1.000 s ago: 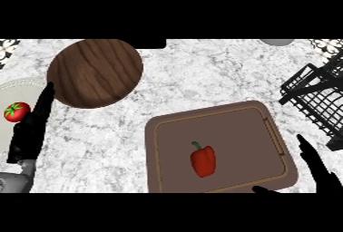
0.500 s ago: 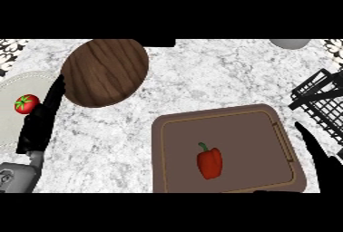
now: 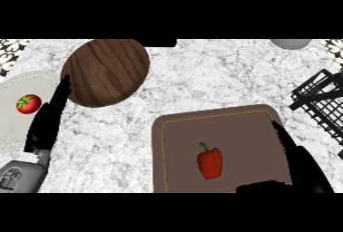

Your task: Pick the bell pepper from the tray and place it in the tiered basket

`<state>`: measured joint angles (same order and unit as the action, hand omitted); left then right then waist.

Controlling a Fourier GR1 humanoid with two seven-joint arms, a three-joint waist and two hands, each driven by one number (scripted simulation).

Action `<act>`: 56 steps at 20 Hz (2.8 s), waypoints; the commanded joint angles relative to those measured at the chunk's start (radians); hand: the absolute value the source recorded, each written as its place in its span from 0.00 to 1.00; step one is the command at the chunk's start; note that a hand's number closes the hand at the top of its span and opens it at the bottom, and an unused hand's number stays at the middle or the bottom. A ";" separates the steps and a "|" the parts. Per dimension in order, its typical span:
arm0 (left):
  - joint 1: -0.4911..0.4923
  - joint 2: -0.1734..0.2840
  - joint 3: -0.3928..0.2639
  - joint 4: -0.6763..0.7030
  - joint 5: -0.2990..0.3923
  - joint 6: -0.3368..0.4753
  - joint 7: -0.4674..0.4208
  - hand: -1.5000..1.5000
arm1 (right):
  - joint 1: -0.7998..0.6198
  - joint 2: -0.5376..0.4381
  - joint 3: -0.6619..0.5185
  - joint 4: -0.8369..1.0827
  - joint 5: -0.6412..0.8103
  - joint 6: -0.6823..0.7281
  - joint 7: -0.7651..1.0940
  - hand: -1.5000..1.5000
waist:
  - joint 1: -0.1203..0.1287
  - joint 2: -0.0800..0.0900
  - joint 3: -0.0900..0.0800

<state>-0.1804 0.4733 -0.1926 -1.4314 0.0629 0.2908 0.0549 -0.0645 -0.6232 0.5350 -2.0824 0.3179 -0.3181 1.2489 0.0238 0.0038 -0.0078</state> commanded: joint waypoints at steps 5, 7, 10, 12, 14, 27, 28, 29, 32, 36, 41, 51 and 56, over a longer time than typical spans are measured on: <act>-0.012 -0.016 0.010 0.040 -0.014 0.005 -0.006 0.50 | -0.070 0.125 0.049 0.096 0.049 0.093 0.239 0.00 | -0.020 -0.002 0.000; 0.005 -0.032 0.010 0.049 -0.011 0.006 -0.032 0.50 | -0.060 0.129 0.037 0.077 0.054 0.124 0.239 0.00 | -0.027 -0.004 0.000; 0.024 -0.024 0.016 0.040 -0.007 -0.006 -0.031 0.50 | -0.098 0.178 0.043 0.129 0.103 0.151 0.239 0.00 | -0.018 -0.005 0.000; -0.028 0.008 0.041 0.034 -0.002 -0.023 0.001 0.50 | -0.082 0.195 0.075 0.135 0.148 0.173 0.239 0.00 | -0.028 -0.007 0.001; 0.013 0.002 0.044 0.018 0.002 -0.016 -0.018 0.50 | -0.039 0.203 0.093 0.130 0.188 0.184 0.239 0.00 | -0.029 -0.011 0.001; 0.025 -0.020 0.047 0.022 -0.009 -0.025 -0.030 0.50 | -0.099 0.487 0.008 0.287 0.386 0.339 0.239 0.00 | -0.027 -0.009 0.003; 0.012 -0.026 0.043 0.032 -0.020 -0.017 -0.025 0.50 | -0.067 0.517 0.043 0.309 0.426 0.313 0.239 0.00 | -0.031 -0.008 0.004; -0.003 0.019 0.069 -0.005 0.008 -0.053 0.022 0.50 | -0.066 0.517 0.012 0.271 0.417 0.372 0.239 0.00 | -0.030 -0.011 0.004; 0.049 -0.029 0.049 0.008 -0.018 -0.020 -0.036 0.50 | -0.044 0.585 0.007 0.308 0.486 0.359 0.238 0.00 | -0.025 -0.008 0.005; 0.016 -0.029 0.059 0.017 -0.026 -0.018 -0.004 0.50 | -0.053 0.620 -0.031 0.302 0.505 0.412 0.238 0.00 | -0.029 -0.006 0.006; 0.051 -0.017 0.058 -0.041 -0.023 -0.038 0.014 0.50 | -0.001 0.622 0.005 0.286 0.524 0.400 0.238 0.00 | -0.020 -0.009 0.006; -0.023 -0.072 0.043 0.013 -0.080 -0.017 0.026 0.50 | -0.158 0.622 -0.050 0.506 0.396 0.316 0.203 0.00 | -0.015 -0.002 0.008; 0.006 -0.068 0.069 0.038 -0.064 -0.045 -0.014 0.50 | -0.127 0.622 -0.025 0.553 0.275 0.397 0.091 1.00 | -0.015 0.000 0.008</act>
<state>-0.1722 0.4253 -0.1234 -1.4160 0.0109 0.2391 0.0519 -0.1519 -0.0258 0.5100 -1.6124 0.6919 0.0190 1.2222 0.0053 -0.0091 -0.0093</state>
